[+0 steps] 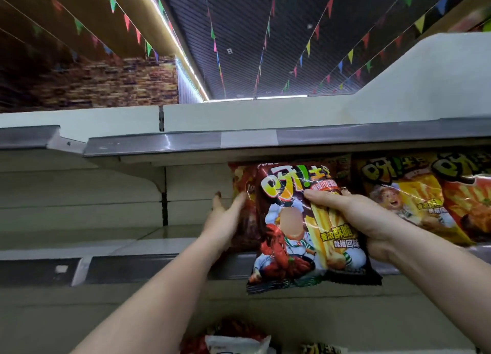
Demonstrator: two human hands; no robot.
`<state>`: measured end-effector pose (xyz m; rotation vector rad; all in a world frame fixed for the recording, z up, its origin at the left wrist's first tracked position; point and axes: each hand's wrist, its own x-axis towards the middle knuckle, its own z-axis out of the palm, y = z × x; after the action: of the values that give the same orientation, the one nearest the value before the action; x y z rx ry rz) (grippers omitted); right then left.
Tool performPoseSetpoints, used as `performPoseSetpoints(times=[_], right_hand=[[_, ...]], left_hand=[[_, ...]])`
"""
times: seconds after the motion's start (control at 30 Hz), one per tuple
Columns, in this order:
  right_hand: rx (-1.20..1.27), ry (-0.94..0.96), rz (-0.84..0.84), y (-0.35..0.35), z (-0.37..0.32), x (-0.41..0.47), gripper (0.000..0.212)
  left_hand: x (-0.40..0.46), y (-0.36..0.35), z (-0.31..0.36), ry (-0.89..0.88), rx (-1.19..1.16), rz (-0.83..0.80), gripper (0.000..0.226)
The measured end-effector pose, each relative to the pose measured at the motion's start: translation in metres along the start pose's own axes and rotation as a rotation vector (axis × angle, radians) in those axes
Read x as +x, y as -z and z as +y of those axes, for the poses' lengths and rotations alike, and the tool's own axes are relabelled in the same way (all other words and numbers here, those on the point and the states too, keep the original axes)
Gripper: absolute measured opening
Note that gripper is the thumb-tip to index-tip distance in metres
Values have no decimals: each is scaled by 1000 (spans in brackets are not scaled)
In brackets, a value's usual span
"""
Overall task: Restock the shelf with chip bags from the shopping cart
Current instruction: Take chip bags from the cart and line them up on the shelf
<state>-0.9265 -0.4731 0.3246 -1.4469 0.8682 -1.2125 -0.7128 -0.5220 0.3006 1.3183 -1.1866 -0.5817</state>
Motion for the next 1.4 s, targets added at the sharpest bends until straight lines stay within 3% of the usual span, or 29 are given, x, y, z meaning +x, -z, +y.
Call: performPoseSetpoints(times=[0.07,0.1,0.23,0.47,0.57,0.7,0.83,0.9,1.0,1.1,1.2,1.4], right_hand=[[10,-2,-23,-17,0,1,55],[13,-10,-47,-30,1,2,51],[29,-28,-112,-86,5,5,54],[53,-32,-37,-167,7,25,46],[58,-62,-15,-186,8,38,42],[-9,-44,21,-195,9,65,38],[-167,-127,-65,-192,11,91,38],[-263,-155,-45,-188,14,108,29],[-296,-114,49,-188,21,136,11],[-290,-98,72,-192,31,166,12],[-358,-47,131,-193,38,194,38],[-527,75,195,-197,57,231,34]], left_hand=[[-2,20,-1,-26,28,46,75],[-3,33,-2,-31,32,45,68],[-11,87,-6,-29,-19,3,62],[-21,153,-9,-44,-23,-116,51],[-15,165,-13,-84,24,-132,61],[1,169,-16,-110,116,-116,71],[26,163,-17,-77,97,-68,87],[40,157,-19,-33,147,-83,90],[64,147,-23,-6,243,-117,79],[96,138,-32,-45,363,-107,44],[119,128,-35,-75,463,-96,49],[157,109,-41,-76,503,-88,42]])
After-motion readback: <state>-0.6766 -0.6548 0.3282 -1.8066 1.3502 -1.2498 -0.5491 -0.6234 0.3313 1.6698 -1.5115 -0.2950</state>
